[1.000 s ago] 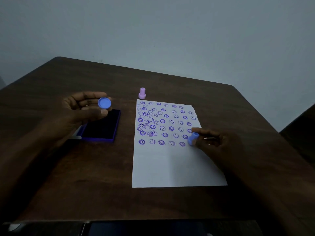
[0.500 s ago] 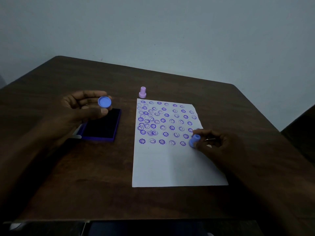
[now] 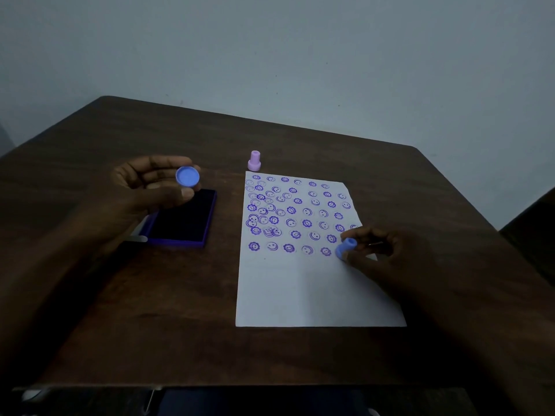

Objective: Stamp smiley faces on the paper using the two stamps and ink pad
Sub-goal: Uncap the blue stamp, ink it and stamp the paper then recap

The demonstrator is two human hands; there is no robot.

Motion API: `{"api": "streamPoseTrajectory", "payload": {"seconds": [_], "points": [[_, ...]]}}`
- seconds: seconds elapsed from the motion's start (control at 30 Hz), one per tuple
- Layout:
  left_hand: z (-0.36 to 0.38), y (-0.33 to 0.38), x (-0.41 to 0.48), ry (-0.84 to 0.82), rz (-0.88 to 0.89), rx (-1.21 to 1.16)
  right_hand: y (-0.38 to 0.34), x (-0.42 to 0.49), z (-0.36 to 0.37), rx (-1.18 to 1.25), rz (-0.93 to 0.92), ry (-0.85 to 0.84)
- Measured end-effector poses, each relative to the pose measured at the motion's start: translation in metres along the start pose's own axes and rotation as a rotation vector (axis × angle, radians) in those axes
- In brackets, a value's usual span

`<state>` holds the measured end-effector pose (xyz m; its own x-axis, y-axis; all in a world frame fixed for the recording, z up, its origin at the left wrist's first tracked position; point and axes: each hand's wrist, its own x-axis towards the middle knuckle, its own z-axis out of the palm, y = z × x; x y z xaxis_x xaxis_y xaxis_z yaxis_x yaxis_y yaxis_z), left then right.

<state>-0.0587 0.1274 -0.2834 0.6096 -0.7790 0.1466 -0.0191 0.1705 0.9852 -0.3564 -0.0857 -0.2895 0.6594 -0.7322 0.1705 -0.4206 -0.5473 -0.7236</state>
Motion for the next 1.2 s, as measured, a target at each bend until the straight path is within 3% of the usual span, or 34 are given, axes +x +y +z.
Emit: {"api": "streamPoseTrajectory", "payload": {"seconds": [0.8, 0.9, 1.07, 1.2], "points": [[0.002, 0.003, -0.003, -0.013, -0.001, 0.024, -0.006, 0.006, -0.002, -0.07, 0.032, -0.042], [0.003, 0.004, -0.004, -0.011, -0.002, 0.02, -0.008, 0.006, -0.008, 0.135, 0.152, -0.103], [-0.001, 0.004, -0.005, -0.017, -0.001, 0.004, -0.011, 0.005, -0.019, 0.657, 0.214, 0.109], [0.001, 0.004, -0.005, -0.029, -0.017, 0.007, -0.017, 0.016, -0.02, 0.801, 0.224, 0.086]]}}
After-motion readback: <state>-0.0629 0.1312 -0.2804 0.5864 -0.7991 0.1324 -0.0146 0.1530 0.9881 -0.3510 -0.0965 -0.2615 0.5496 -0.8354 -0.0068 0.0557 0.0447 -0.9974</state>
